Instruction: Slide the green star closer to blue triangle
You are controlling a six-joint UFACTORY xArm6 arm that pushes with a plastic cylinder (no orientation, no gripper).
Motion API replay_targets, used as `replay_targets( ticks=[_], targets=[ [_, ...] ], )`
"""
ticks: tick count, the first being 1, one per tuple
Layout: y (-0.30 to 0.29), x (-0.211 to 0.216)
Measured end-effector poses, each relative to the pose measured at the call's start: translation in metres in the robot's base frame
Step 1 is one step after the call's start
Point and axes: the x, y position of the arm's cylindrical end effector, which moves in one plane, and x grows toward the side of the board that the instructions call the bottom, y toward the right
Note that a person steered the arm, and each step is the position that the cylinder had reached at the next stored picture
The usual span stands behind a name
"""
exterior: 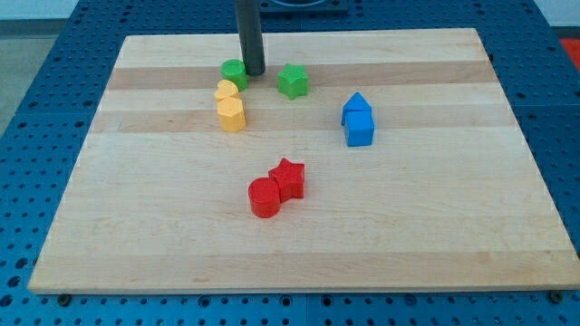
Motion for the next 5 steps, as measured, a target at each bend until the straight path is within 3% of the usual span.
replay_targets(
  ticks=[1,5],
  targets=[
    [0.001,0.012],
    [0.101,0.026]
  ],
)
